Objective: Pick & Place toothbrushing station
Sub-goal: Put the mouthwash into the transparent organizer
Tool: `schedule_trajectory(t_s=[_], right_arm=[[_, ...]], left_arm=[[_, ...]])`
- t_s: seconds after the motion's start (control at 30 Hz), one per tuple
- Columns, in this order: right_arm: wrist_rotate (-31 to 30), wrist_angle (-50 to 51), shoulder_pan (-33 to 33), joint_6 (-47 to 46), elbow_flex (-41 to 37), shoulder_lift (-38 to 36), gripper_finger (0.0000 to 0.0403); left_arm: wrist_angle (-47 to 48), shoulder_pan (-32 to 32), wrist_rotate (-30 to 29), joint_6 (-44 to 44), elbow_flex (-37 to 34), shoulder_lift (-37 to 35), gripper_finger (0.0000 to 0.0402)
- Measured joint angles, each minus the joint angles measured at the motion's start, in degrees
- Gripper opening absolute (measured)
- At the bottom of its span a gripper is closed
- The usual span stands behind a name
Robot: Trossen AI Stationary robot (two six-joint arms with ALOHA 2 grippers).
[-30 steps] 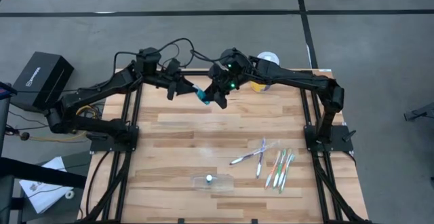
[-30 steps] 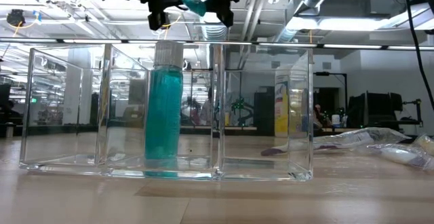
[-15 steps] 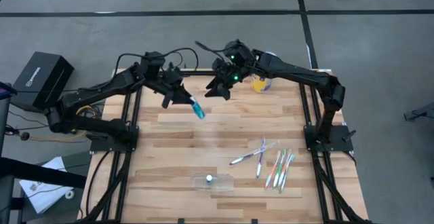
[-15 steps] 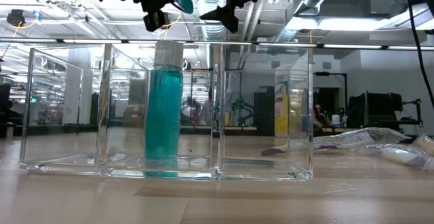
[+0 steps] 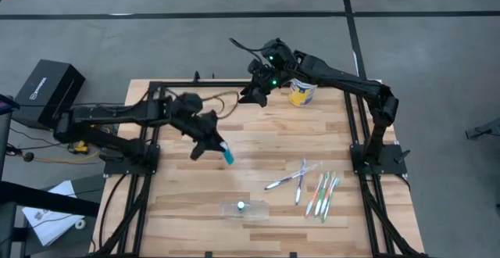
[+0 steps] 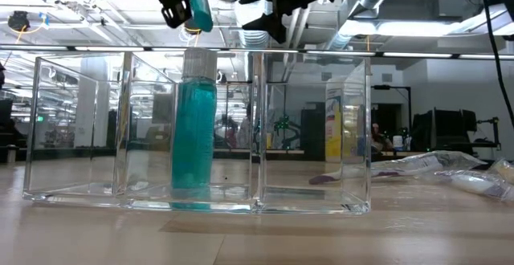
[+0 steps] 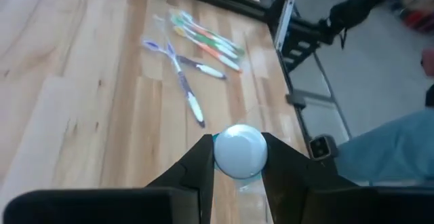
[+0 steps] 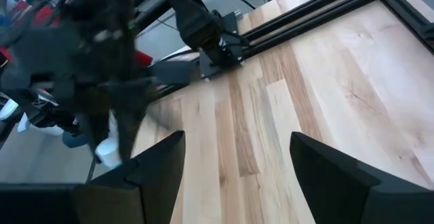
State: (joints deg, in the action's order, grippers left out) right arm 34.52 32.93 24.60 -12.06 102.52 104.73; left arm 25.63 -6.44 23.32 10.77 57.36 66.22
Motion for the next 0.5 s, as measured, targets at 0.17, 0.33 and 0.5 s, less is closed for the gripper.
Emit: schedule_trajectory(t_s=[0.17, 0.33, 0.5], right_arm=[[-0.01, 0.02, 0.04, -0.02, 0.0, 0.0, 0.0254], [-0.05, 0.06, 0.22, 0.0, 0.0, 0.0, 0.0254], [-0.88, 0.07, 0.24, -0.03, 0.0, 0.0, 0.0254]], left_arm=[[-0.34, 6.59, -2.13, 0.07, 0.0, 0.36, 0.0086], [-0.87, 12.43, -2.38, -3.04, 0.07, 1.55, 0.0086], [-1.7, 16.61, -1.91, -7.92, 0.07, 4.03, 0.0086]])
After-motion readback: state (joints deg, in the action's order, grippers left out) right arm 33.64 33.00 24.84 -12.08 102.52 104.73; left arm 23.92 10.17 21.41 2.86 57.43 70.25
